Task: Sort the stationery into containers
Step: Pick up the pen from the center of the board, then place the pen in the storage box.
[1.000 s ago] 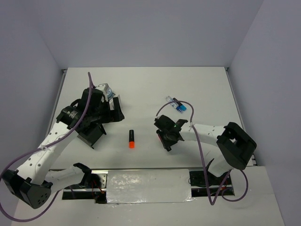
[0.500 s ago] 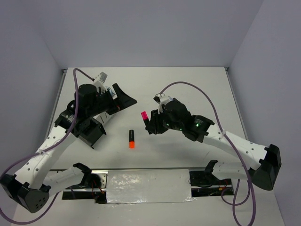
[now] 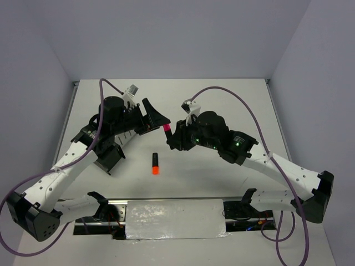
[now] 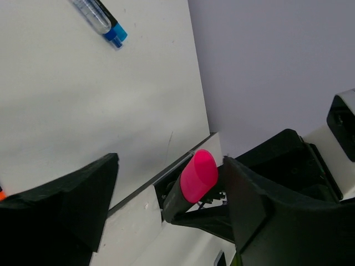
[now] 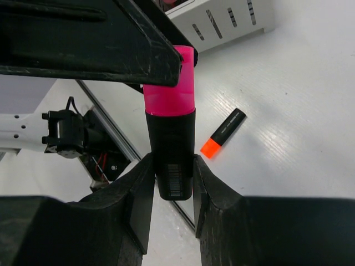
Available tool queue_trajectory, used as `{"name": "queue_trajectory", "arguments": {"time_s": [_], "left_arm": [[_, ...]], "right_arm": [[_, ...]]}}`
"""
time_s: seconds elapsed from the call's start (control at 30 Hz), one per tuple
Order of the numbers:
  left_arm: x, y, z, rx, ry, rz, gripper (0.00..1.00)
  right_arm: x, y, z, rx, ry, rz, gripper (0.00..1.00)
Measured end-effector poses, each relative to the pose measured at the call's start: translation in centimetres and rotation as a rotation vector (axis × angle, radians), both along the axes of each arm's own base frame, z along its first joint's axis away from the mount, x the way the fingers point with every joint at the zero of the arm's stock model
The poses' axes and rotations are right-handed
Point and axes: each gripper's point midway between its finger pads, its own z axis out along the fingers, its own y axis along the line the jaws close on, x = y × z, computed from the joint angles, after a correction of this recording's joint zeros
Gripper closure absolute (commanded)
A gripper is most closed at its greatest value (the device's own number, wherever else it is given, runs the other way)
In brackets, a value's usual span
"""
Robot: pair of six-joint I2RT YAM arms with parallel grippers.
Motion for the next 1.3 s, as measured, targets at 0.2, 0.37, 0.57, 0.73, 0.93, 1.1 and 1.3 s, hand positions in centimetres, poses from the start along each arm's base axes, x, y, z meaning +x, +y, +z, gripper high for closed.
{"name": "queue_trajectory", "arguments": {"time_s": [0.2,0.37,0.57,0.73,0.93,1.1,1.3], "left_arm": [[0.0,-0.5,0.4,-0.02,-0.007,-0.022,0.49],[0.3,-1.0,0.2,-0.021,-0.014,-0.042,0.72],[0.9,-1.0,-0.9,0.008,-0.004,-0.038,1.0],[1.3,0.2,-1.5,0.094,-0.014,0.004,1.0],[4.0,6.1,-0.4,0.324,-0.087,0.246,1.0],[5.4,17.1,-0.4,0.604,-0.086,0.64,1.0],[3.9,28.6,0.3,0.881,-0.032,1.057,1.0]], "right_arm": [[0.6,0.5,-0.6,-0.038,0.008,-0.004,1.0],[1.2,0.9,-0.8,-0.06,0.003,-0.008,1.0],[1.7,0.9,-1.6,-0.097,0.016,-0.025,0.92],[1.9,1.3,-1.1,-0.074,0.002,-0.02,0.0],[4.2,-2.4,-1.9,-0.019,0.014,-0.121,0.0],[5.8,-7.1,-2.5,-0.007,0.019,-0.231,0.0],[4.5,-7.1,-1.6,0.022,-0.006,-0.176,0.0]]}}
